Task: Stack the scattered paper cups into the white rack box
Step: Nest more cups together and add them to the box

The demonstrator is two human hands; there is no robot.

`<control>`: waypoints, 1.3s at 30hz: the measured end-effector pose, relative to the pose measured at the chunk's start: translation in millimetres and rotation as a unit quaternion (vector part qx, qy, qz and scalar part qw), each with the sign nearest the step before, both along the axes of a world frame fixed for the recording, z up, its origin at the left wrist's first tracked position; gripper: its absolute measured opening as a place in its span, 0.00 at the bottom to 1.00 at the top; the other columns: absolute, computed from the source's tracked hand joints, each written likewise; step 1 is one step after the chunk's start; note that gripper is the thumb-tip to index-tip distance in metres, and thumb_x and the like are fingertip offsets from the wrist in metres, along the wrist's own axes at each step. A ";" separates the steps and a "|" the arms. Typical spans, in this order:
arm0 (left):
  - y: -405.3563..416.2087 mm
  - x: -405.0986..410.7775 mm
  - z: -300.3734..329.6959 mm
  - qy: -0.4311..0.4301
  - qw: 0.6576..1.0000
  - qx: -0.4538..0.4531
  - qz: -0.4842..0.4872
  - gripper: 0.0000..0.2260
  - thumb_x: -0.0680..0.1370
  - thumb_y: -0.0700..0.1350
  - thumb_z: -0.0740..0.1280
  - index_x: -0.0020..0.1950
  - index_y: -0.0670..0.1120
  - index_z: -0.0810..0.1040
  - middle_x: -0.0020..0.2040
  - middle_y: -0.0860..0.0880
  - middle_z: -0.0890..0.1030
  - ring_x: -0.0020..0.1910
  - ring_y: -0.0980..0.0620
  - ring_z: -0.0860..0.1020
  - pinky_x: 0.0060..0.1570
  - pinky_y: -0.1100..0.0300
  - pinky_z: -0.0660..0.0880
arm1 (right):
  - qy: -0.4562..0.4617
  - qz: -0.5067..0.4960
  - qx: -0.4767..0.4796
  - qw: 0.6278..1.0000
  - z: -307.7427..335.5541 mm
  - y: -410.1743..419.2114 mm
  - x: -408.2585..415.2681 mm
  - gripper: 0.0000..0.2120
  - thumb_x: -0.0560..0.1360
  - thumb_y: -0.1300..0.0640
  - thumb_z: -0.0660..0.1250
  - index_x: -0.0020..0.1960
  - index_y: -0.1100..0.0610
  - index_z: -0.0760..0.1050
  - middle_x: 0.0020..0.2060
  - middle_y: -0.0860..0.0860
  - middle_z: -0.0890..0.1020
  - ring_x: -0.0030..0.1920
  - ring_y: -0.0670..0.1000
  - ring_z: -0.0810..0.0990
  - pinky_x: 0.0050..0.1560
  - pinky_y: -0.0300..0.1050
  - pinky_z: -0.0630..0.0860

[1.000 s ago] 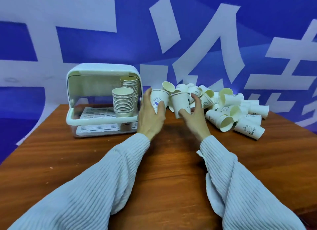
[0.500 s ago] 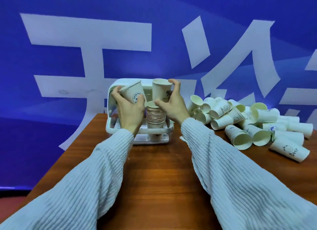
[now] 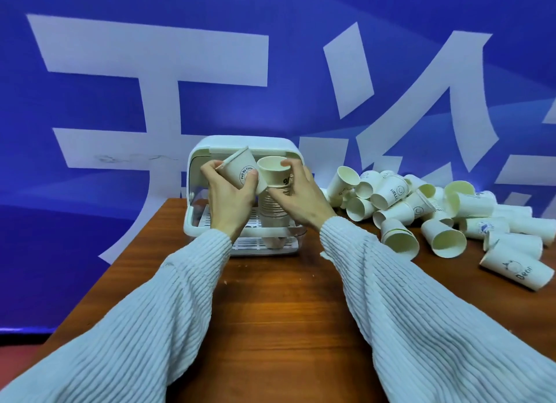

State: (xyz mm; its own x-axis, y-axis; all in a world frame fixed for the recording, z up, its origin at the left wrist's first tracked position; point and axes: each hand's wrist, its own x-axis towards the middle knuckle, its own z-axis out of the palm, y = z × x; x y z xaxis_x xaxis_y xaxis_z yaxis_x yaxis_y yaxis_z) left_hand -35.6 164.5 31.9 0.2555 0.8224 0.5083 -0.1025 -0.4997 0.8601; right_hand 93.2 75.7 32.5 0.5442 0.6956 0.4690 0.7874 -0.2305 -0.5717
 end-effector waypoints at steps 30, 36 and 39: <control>28.6 33.9 14.7 0.380 0.872 0.306 0.030 0.35 0.78 0.71 0.47 0.75 0.54 0.71 0.67 0.42 0.74 0.64 0.40 0.72 0.65 0.42 0.68 | 0.197 0.038 0.116 0.973 -48.3 8.9 12.4 0.50 0.69 0.42 0.79 0.79 0.37 0.49 0.66 0.44 0.79 0.64 0.50 0.79 0.67 0.60 0.76; 26.2 44.1 -11.8 0.316 0.927 0.194 -0.047 0.27 0.83 0.61 0.55 0.77 0.49 0.71 0.71 0.43 0.74 0.67 0.41 0.73 0.66 0.46 0.70 | 0.171 0.033 0.120 0.977 -55.8 9.3 12.3 0.48 0.72 0.42 0.77 0.81 0.39 0.49 0.71 0.47 0.77 0.65 0.46 0.79 0.69 0.55 0.75; 21.6 46.8 -10.4 0.290 0.943 0.149 -0.065 0.25 0.83 0.58 0.58 0.78 0.49 0.69 0.72 0.44 0.74 0.69 0.43 0.74 0.67 0.49 0.69 | 0.154 0.057 0.097 0.982 -57.8 -0.8 11.4 0.46 0.73 0.44 0.76 0.81 0.39 0.52 0.73 0.45 0.75 0.69 0.44 0.76 0.70 0.51 0.74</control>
